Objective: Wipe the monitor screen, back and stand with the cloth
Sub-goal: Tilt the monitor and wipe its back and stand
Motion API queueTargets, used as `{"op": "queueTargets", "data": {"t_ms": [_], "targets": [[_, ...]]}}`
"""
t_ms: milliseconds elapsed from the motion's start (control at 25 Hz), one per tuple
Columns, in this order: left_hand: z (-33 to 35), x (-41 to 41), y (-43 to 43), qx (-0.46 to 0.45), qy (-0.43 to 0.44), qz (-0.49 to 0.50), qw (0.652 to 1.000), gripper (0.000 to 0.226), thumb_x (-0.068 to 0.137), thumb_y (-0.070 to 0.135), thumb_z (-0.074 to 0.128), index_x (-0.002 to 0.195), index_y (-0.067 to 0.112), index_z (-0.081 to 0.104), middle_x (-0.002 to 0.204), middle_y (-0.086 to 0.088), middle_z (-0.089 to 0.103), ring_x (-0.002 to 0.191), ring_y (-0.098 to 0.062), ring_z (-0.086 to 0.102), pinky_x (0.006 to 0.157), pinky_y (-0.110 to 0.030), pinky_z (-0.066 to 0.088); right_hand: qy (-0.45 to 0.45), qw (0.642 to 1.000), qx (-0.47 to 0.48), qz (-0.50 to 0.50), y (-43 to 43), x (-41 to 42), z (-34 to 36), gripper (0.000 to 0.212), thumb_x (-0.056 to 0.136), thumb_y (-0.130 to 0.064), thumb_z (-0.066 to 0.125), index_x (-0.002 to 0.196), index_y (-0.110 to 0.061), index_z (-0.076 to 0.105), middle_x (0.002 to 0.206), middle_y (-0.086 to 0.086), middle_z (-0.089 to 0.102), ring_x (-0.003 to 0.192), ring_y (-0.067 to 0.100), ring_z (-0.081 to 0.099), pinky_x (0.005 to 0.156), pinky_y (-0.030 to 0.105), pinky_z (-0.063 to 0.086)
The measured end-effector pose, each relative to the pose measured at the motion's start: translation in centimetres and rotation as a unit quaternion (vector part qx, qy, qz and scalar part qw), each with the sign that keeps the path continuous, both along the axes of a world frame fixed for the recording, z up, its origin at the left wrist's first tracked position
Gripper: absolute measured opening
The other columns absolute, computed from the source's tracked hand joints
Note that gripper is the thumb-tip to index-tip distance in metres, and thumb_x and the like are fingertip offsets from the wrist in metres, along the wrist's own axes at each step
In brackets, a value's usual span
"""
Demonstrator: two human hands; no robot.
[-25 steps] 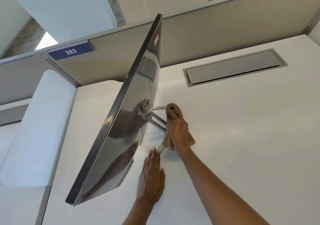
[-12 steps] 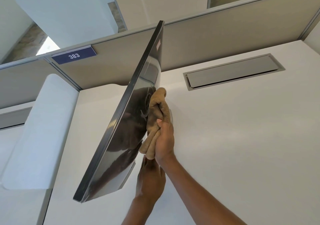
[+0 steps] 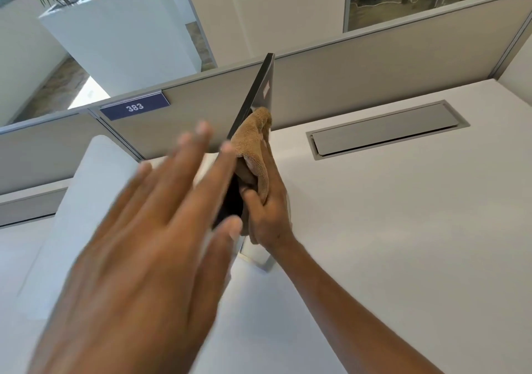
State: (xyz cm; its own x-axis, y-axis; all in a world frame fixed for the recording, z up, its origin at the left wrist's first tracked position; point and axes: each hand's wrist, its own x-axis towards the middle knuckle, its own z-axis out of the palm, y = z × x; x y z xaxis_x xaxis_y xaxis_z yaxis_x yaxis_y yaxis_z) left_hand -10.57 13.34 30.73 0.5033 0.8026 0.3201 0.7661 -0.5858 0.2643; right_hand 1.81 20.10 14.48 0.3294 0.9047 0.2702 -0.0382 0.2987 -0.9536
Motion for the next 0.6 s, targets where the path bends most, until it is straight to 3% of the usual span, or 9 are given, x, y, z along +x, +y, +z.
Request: {"op": "queueTargets", "data": {"t_ms": [40, 160, 240, 360, 440, 520, 600], "targets": [[0.7, -0.8, 0.7, 0.014, 0.065, 0.004, 0.998, 0.074, 0.102, 0.052, 0.040, 0.167, 0.040, 0.006, 0.173, 0.023, -0.002, 0.158, 0.004, -0.002, 0.131, -0.034, 0.007, -0.023, 1.000, 0.001, 0.001, 0.0, 0.0, -0.2, 0.079, 0.088, -0.012, 0.057, 0.162, -0.012, 0.030, 0.165, 0.004, 0.040, 0.152, 0.022, 0.038, 0.124, 0.050, 0.035], [2.1, -1.0, 2.4, 0.018, 0.155, 0.061, 0.986, 0.079, 0.099, 0.067, 0.011, 0.164, 0.031, -0.015, 0.170, 0.016, -0.024, 0.152, 0.008, -0.026, 0.122, -0.013, -0.016, -0.022, 0.999, -0.025, -0.007, -0.4, -0.8, -0.4, 0.080, 0.090, -0.009, 0.057, 0.163, -0.019, 0.026, 0.167, 0.000, 0.036, 0.153, 0.019, 0.037, 0.123, 0.053, 0.035], [0.6, -0.8, 3.5, -0.023, 0.167, 0.054, 0.984, 0.075, 0.100, 0.068, 0.007, 0.160, 0.036, -0.023, 0.163, 0.024, -0.035, 0.145, 0.014, -0.034, 0.114, -0.007, -0.020, 0.005, 1.000, -0.014, 0.019, -1.1, -1.4, -1.2, 0.073, 0.098, -0.008, 0.051, 0.163, -0.023, 0.023, 0.170, -0.003, 0.029, 0.155, 0.017, 0.033, 0.123, 0.057, 0.034], [-1.1, -0.6, 3.3, -0.093, 0.155, 0.033, 0.983, 0.069, 0.105, 0.064, 0.011, 0.157, 0.041, -0.027, 0.153, 0.035, -0.042, 0.140, 0.019, -0.036, 0.109, -0.004, -0.018, -0.013, 0.998, 0.019, 0.058, -3.1, -2.6, -3.1, 0.063, 0.105, -0.003, 0.044, 0.164, -0.012, 0.023, 0.172, 0.004, 0.025, 0.159, 0.026, 0.025, 0.124, 0.065, 0.028], [-3.0, -0.8, 3.0, -0.105, 0.148, 0.012, 0.983, 0.065, 0.103, 0.067, 0.006, 0.156, 0.043, -0.023, 0.154, 0.037, -0.039, 0.145, 0.017, -0.031, 0.118, -0.010, -0.011, -0.032, 0.996, 0.027, 0.073, -4.4, -3.2, -4.3, 0.062, 0.106, -0.003, 0.043, 0.164, -0.014, 0.023, 0.173, 0.006, 0.024, 0.160, 0.031, 0.021, 0.124, 0.067, 0.023], [-4.2, -0.9, 3.2, -0.118, 0.115, -0.002, 0.986, 0.072, 0.099, 0.071, 0.011, 0.162, 0.039, -0.005, 0.165, 0.033, -0.023, 0.154, 0.009, -0.015, 0.129, -0.020, 0.002, -0.057, 0.994, 0.045, 0.078, -4.6, -3.0, -5.0, 0.064, 0.107, -0.004, 0.043, 0.165, -0.015, 0.020, 0.173, 0.005, 0.021, 0.161, 0.030, 0.017, 0.126, 0.065, 0.020], [-5.4, -1.4, 3.7, -0.044, 0.166, -0.005, 0.985, 0.070, 0.105, 0.052, 0.022, 0.167, 0.019, 0.016, 0.176, 0.010, -0.001, 0.161, -0.010, 0.002, 0.129, -0.027, 0.008, -0.078, 0.992, 0.075, 0.066, -3.7, -2.3, -5.0, 0.063, 0.107, -0.007, 0.045, 0.164, -0.012, 0.019, 0.174, 0.005, 0.021, 0.161, 0.030, 0.016, 0.127, 0.065, 0.018]]}}
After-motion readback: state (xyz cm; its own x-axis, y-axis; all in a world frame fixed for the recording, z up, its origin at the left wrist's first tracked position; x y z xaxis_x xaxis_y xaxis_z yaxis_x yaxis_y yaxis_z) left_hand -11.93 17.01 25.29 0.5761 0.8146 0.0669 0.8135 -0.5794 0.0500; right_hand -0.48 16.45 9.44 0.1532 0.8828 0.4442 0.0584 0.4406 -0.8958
